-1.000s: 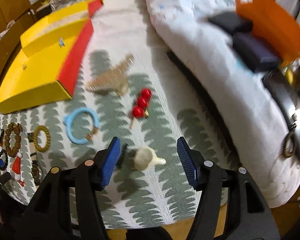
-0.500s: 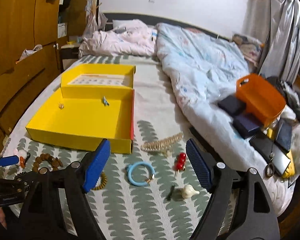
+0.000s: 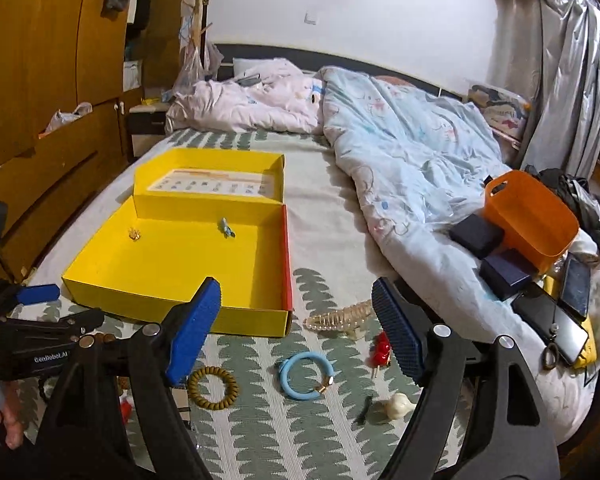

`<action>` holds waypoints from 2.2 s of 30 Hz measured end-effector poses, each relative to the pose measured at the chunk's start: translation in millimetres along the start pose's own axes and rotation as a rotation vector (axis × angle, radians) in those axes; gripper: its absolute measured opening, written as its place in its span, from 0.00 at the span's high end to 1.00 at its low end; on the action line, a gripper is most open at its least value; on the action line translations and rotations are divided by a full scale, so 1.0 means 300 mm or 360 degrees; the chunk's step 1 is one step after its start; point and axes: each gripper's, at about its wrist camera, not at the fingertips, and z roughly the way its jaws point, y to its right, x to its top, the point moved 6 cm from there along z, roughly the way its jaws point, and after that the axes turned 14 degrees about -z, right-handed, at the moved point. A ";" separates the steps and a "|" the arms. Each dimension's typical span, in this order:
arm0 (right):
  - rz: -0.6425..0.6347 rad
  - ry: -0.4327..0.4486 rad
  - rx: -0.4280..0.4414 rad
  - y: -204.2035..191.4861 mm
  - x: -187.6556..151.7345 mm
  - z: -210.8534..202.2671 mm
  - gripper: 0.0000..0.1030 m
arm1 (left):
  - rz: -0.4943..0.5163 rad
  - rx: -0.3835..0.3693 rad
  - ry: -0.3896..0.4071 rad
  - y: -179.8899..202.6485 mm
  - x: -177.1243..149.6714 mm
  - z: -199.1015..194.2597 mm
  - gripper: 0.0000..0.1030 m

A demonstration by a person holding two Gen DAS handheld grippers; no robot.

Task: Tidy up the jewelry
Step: 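Move left tool into box toward gold leaf brooch while right approaches blue figure clip, then grasp the gold leaf brooch with left tool while right grasps the blue figure clip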

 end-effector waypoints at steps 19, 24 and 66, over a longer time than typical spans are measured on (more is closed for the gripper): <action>0.0107 -0.0190 0.0489 -0.118 0.245 0.503 0.23 | -0.0317 -0.0148 -0.0340 -0.138 0.435 0.328 0.28; 0.0086 -0.0285 0.0526 -0.126 0.308 0.668 0.23 | -0.0351 -0.0140 -0.0440 -0.149 0.431 0.434 0.28; -0.0352 -0.0674 0.0667 -0.372 0.272 1.233 0.53 | -0.0333 0.0493 -0.0503 -0.240 0.426 0.640 0.28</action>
